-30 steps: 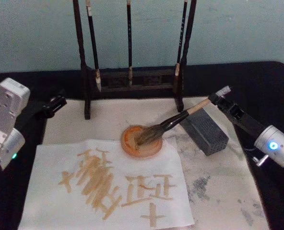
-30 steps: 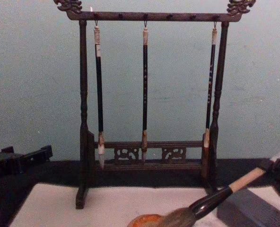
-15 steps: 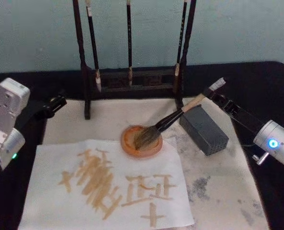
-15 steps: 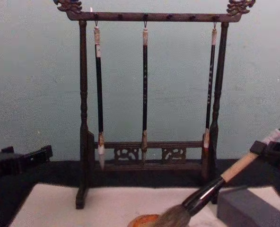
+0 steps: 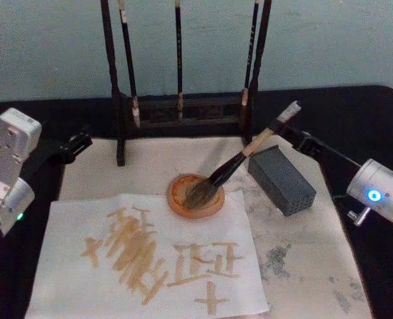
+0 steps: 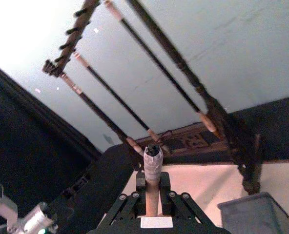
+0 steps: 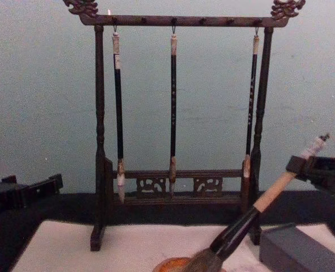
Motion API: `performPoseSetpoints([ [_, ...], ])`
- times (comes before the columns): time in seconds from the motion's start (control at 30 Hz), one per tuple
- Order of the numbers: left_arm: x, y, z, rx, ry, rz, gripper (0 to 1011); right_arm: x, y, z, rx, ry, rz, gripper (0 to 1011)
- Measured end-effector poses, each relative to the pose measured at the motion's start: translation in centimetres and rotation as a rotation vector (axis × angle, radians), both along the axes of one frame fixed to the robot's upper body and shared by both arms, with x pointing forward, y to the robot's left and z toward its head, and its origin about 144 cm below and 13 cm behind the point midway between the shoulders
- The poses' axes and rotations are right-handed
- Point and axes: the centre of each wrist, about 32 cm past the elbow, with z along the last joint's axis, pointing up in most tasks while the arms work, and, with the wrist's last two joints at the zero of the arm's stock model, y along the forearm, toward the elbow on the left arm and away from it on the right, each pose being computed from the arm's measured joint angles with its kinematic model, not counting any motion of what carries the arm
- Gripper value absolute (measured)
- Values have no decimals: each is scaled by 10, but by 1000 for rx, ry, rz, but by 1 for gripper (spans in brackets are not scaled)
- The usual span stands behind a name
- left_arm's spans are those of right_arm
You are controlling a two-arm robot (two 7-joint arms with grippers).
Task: Pick up the brush from the inkstone, write on the paper, then place the brush back to its original position.
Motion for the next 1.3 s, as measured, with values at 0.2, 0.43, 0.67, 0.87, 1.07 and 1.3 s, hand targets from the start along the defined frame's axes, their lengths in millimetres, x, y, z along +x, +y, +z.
performPoseSetpoints([
  [0.2, 0, 0, 0, 0, 0, 0, 1002, -4, 10, 15, -75, -56, 38, 173],
  [0.43, 0, 0, 0, 0, 0, 0, 1002, -10, 17, 34, -141, -132, 66, 173],
  [0.67, 0, 0, 0, 0, 0, 0, 1002, -16, 20, 49, -161, -188, 86, 173],
  [0.87, 0, 0, 0, 0, 0, 0, 1002, -24, 24, 56, -165, -219, 118, 173],
  [1.07, 0, 0, 0, 0, 0, 0, 1002, -33, 32, 61, -188, -256, 164, 173],
  [1.3, 0, 0, 0, 0, 0, 0, 1002, -41, 47, 61, -269, -305, 215, 173],
])
